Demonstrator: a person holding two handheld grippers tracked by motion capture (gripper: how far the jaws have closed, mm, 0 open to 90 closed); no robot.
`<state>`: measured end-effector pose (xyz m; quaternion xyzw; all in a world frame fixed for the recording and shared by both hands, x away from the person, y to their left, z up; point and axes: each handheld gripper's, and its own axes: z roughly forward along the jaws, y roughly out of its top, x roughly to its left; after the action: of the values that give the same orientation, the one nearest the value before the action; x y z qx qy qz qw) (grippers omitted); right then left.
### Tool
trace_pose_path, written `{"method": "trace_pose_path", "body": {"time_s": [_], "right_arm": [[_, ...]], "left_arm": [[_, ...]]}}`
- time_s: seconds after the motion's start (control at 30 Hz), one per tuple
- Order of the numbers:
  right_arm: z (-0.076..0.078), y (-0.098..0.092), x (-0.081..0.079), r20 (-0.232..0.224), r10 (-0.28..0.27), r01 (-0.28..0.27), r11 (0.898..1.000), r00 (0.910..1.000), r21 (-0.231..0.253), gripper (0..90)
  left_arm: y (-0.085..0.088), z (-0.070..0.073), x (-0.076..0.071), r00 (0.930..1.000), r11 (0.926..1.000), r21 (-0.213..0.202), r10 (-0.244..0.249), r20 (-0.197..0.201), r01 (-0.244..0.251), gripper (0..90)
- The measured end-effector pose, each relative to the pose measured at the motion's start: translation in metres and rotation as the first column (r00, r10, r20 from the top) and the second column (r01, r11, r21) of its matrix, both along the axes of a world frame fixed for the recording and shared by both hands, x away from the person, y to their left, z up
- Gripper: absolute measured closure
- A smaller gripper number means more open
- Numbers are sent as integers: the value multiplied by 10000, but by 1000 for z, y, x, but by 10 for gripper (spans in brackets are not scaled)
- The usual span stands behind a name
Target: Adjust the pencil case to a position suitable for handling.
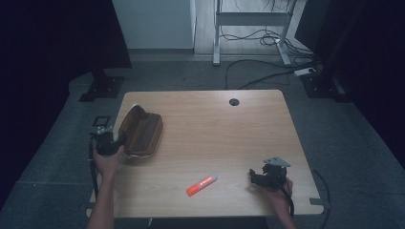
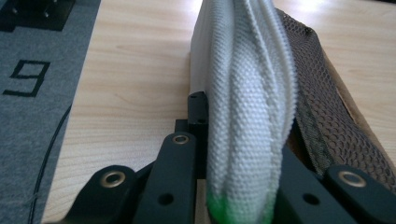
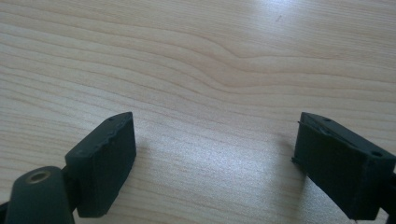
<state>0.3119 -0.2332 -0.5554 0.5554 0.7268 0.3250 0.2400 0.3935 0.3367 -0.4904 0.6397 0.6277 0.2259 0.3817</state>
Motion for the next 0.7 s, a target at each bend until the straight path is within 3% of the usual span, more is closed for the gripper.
{"method": "trace_pose_path", "body": {"time_s": [0.33, 0.5, 0.67, 0.7], "right_arm": [[0, 0, 0, 2, 0, 0, 10000, 10000, -3, 125], [0, 0, 0, 1, -1, 1, 10000, 10000, -3, 125], [0, 0, 0, -1, 1, -1, 10000, 10000, -8, 125], [0, 0, 0, 5, 3, -3, 10000, 10000, -12, 126]], "left_arm": [[4, 20, -19, 9945, 9931, -967, -576, 872, 660, 852], [1, 30, -28, 9853, 9844, -1237, -1089, 1320, 1254, 852], [-1, 36, -35, 9776, 9777, -1297, -1450, 1526, 1653, 852], [-2, 37, -37, 9726, 9740, -1338, -1592, 1695, 1827, 852]]}}
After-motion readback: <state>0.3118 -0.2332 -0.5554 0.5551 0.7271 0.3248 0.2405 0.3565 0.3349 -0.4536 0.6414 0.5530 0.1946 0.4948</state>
